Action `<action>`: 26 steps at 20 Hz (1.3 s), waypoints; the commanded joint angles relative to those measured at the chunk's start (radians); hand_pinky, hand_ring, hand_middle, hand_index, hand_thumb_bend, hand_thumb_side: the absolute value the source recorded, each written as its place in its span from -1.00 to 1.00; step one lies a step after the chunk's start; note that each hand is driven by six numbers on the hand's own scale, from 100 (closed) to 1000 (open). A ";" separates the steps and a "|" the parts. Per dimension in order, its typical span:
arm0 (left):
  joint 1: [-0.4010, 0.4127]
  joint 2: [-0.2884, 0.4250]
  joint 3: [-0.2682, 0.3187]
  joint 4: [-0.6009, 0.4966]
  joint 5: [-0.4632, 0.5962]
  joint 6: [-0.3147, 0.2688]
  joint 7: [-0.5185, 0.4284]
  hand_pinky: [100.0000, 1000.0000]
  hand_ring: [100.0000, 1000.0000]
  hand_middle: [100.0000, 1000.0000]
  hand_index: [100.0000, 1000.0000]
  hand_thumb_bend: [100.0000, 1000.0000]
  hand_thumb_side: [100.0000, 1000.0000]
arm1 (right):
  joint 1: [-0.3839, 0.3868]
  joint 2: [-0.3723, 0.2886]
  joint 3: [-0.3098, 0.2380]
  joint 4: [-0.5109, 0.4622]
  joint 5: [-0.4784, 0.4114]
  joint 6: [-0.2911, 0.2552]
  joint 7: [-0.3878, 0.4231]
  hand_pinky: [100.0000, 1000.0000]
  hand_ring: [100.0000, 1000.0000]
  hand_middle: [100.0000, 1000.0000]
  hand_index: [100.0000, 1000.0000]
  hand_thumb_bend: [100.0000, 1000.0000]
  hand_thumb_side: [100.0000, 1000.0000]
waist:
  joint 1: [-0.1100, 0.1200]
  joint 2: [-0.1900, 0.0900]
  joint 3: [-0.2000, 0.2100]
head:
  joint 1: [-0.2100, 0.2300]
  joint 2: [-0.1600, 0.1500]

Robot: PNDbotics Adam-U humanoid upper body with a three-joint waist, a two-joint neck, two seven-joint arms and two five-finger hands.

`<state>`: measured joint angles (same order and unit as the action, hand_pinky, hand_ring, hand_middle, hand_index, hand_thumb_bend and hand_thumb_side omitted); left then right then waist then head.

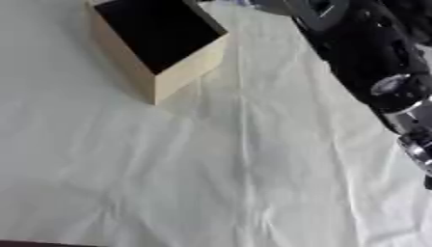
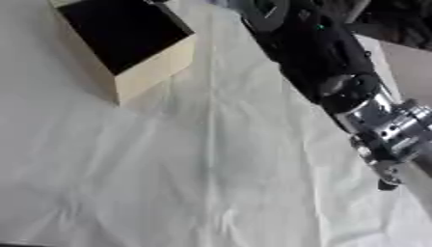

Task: Pick up objects on the table and place them in the box.

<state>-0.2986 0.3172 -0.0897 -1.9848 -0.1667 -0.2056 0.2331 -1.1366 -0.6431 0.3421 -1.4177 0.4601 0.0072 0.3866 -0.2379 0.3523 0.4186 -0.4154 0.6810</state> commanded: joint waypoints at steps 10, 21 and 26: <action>-0.017 -0.005 -0.002 -0.015 0.015 -0.003 -0.008 0.03 0.07 0.46 0.38 -0.74 0.37 | -0.028 0.069 0.010 0.083 0.060 -0.027 0.003 0.37 0.42 0.27 0.50 -1.00 -1.00 | 0.012 -0.019 0.026 | -0.053 -0.017; -0.020 -0.014 0.001 -0.015 0.015 -0.003 -0.007 0.03 0.06 0.46 0.38 -0.75 0.37 | -0.006 0.125 0.041 0.151 0.127 -0.067 0.030 0.36 0.44 0.30 0.50 -1.00 -1.00 | 0.012 -0.007 0.034 | -0.057 -0.018; -0.019 -0.019 0.002 -0.015 0.016 -0.002 -0.007 0.03 0.06 0.46 0.38 -0.75 0.38 | 0.006 0.137 0.049 0.172 0.158 -0.091 0.050 0.41 0.50 0.36 0.52 -1.00 -0.92 | 0.012 -0.005 0.034 | -0.059 -0.020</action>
<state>-0.3086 0.2975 -0.0896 -1.9848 -0.1567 -0.2071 0.2265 -1.1159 -0.4943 0.3957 -1.2442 0.6058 -0.0747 0.4333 -0.2388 0.3647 0.4524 -0.4701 0.6747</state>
